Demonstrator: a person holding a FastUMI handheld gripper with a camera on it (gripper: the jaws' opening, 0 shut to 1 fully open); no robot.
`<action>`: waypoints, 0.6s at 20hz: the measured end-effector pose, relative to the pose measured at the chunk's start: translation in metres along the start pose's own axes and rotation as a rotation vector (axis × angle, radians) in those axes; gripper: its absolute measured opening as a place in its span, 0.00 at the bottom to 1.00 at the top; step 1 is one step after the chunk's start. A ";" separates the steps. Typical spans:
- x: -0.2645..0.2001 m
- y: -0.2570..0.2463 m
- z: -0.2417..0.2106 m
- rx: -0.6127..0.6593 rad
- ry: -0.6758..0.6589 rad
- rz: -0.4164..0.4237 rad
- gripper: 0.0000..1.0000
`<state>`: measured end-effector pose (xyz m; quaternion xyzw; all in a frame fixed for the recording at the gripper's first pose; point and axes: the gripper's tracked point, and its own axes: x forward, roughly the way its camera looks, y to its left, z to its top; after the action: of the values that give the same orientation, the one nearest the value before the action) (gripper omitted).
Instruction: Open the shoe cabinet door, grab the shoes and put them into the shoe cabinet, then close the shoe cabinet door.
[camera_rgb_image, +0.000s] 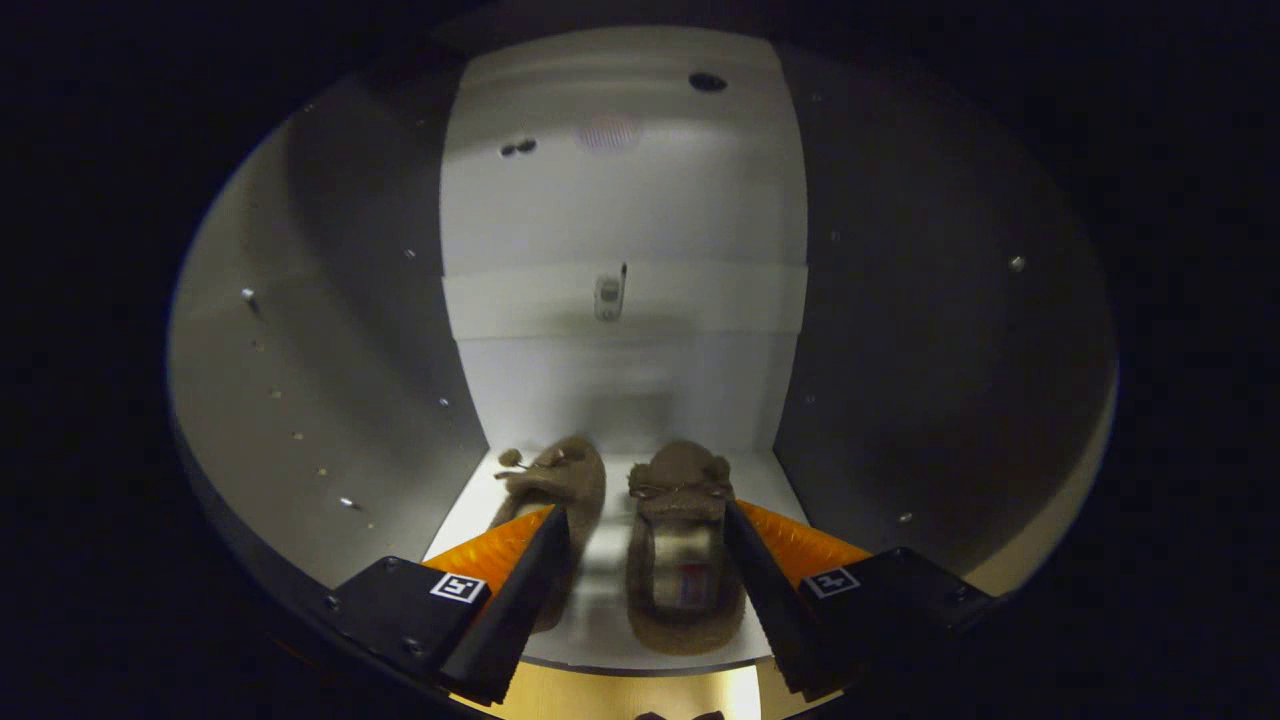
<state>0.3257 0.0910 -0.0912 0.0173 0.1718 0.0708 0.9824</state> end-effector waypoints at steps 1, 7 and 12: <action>-0.014 0.000 0.009 0.000 -0.045 -0.006 0.99; -0.108 0.005 0.035 -0.005 -0.240 -0.014 0.99; -0.185 0.005 0.013 -0.036 -0.289 0.009 0.98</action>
<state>0.1576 0.0694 -0.0168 0.0105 0.0271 0.0751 0.9967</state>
